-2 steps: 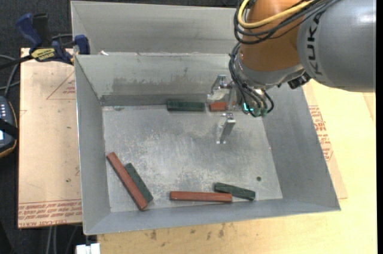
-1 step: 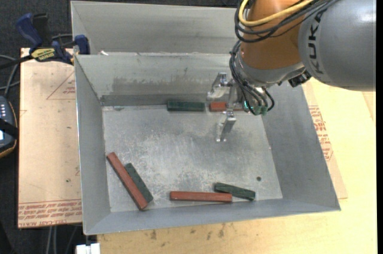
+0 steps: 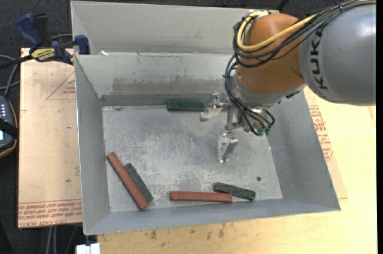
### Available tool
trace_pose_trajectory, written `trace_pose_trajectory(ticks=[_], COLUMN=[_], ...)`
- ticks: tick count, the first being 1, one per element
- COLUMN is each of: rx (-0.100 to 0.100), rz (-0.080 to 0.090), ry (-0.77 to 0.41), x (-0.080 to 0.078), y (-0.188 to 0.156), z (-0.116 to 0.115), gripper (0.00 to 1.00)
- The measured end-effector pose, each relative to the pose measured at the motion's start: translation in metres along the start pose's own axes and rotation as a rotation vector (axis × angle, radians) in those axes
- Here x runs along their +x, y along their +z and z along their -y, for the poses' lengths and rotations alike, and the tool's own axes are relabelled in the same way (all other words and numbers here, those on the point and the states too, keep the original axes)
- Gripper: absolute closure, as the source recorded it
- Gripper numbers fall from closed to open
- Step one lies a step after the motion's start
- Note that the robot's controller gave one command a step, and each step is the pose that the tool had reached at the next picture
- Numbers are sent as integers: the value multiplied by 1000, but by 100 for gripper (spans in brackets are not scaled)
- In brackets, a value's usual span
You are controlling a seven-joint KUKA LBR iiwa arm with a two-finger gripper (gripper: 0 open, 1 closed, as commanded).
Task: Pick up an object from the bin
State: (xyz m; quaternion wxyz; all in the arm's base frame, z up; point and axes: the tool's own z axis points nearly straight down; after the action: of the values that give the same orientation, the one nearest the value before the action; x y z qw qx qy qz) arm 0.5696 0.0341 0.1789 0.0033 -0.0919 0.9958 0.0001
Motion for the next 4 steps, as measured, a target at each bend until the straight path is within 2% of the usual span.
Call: trace_pose_trajectory(ticks=[1,2,3,4], rx=[-1,-1,1,1], rz=[-2,4,21,21], ry=[-91,0,1,1], x=[44,74,71,71], y=[56,93,94,94], z=[3,16,16,16], gripper=[0,100,0,0])
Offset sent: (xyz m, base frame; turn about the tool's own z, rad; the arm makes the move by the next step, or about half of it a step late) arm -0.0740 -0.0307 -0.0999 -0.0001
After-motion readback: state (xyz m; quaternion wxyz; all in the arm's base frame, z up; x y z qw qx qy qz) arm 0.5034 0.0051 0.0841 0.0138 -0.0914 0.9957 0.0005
